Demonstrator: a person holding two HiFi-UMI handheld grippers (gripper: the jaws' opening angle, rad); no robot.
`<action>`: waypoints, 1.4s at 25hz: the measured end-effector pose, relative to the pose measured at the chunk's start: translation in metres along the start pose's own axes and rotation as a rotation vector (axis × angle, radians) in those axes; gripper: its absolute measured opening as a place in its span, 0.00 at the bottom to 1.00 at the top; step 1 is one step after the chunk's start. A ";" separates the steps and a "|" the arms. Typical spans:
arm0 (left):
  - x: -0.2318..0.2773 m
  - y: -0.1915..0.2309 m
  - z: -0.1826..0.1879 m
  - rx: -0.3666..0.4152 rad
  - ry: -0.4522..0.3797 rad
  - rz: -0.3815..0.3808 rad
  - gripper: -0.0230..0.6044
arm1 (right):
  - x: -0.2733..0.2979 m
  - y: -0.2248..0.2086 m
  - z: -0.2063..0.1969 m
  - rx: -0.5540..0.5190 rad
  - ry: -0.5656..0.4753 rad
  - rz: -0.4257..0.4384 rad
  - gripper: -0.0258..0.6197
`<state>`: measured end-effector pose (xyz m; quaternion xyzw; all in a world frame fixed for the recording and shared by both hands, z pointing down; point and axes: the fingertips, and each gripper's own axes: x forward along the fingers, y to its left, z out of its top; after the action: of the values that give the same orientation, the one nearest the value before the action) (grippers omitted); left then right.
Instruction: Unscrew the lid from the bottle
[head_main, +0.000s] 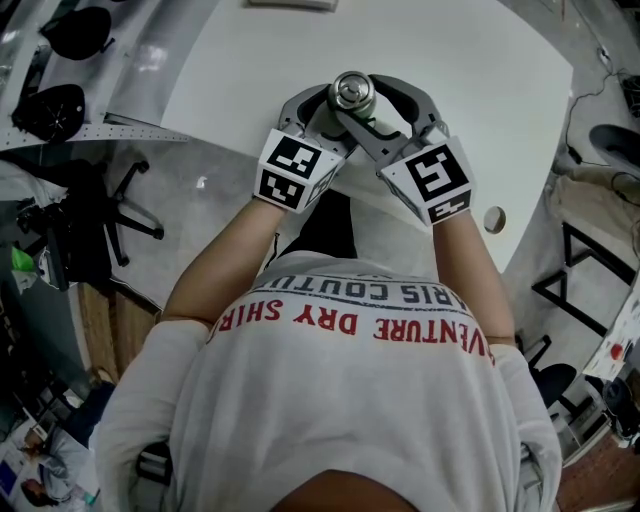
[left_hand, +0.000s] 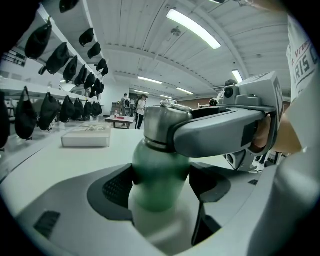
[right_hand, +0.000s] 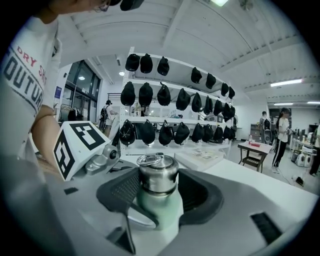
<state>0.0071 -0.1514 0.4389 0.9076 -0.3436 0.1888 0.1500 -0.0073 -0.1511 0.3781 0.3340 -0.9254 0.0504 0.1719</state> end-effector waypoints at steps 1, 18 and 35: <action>0.000 0.000 0.000 0.001 -0.001 -0.002 0.61 | 0.000 0.000 0.000 -0.004 -0.002 0.002 0.42; -0.004 -0.002 0.000 0.094 0.033 -0.241 0.61 | 0.001 0.002 0.002 -0.052 0.008 0.153 0.41; -0.011 -0.003 -0.004 0.341 0.157 -0.643 0.61 | 0.004 0.009 0.006 -0.142 0.037 0.409 0.40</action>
<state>0.0005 -0.1419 0.4371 0.9639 0.0082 0.2557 0.0743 -0.0176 -0.1477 0.3744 0.1252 -0.9718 0.0251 0.1984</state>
